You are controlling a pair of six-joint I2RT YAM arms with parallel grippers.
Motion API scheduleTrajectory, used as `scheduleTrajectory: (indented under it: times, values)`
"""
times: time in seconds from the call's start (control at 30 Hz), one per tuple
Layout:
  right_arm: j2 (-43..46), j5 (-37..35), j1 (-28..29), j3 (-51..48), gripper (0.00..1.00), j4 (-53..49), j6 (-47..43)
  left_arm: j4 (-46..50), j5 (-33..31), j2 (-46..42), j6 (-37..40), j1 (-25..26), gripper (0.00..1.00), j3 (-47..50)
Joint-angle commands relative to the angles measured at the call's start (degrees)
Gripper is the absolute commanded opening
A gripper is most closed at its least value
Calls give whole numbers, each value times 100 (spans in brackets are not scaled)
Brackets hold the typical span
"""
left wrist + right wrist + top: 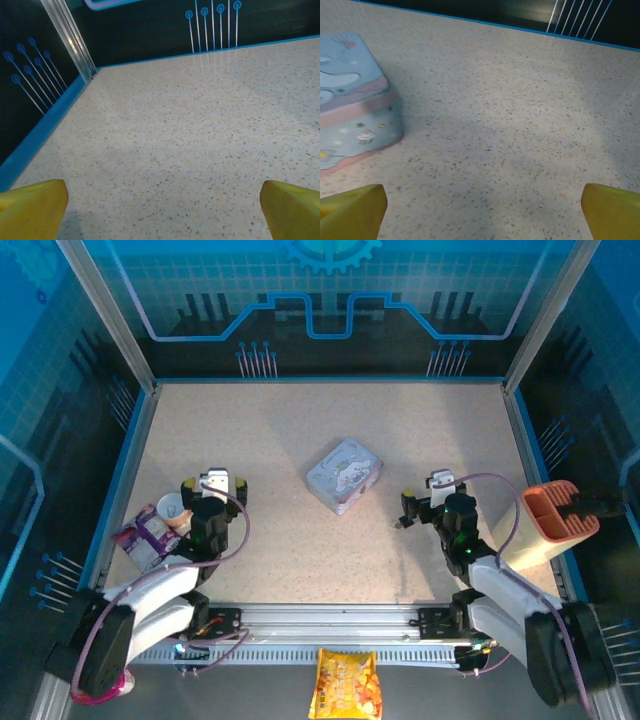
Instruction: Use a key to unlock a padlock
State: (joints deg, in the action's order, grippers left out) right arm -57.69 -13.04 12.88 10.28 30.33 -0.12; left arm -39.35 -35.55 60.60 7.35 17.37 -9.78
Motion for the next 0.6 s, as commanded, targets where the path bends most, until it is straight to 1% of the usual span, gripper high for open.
scheduleTrajectory:
  times: [0.0, 0.1, 0.17, 0.2, 0.27, 0.3, 0.33, 0.37, 0.4, 0.43, 0.47, 0.5, 0.53, 0.57]
  values:
    - [-819, 45, -189, -28, 100, 1937, -318, -1452, 1121, 818, -90, -339, 99, 31]
    - [-1507, 302, -355, 57, 100, 2779, -353, -2283, 1657, 1445, -5, -572, 99, 4]
    - [-1934, 638, -556, 200, 100, 2982, -325, -2415, 2109, 1764, -49, -761, 99, -131]
    - [-2153, 690, -616, 273, 100, 3071, -293, -2457, 2228, 1928, -42, -819, 99, -197]
    - [-2687, 796, -705, 286, 100, 3621, -266, -2905, 2312, 2518, -99, -959, 99, -262]
    - [-2988, 803, -732, 262, 100, 3946, -265, -3277, 2379, 2940, -182, -1060, 99, -282]
    - [-3277, 745, -757, 246, 100, 4331, -229, -3849, 2227, 3280, -133, -1103, 99, -284]
    - [-3291, 676, -755, 224, 100, 4364, -199, -3690, 2194, 3165, -253, -1116, 99, -252]
    - [-3104, 621, -791, 289, 100, 3937, -133, -3133, 2148, 2943, -391, -1157, 99, -347]
    - [-3039, 430, -799, 485, 100, 3516, -12, -2849, 2160, 2916, -428, -1198, 99, -490]
    - [-3080, 177, -800, 640, 100, 3308, 48, -2715, 2078, 2979, -405, -1206, 99, -645]
    - [-3116, -163, -782, 836, 100, 3007, 138, -2241, 1971, 2930, -464, -1206, 99, -851]
    - [-3042, -335, -780, 1000, 100, 2541, 259, -1822, 1971, 2873, -599, -1263, 99, -1005]
    - [-3054, -344, -792, 1066, 100, 2422, 264, -1796, 1972, 2885, -690, -1365, 99, -1044]
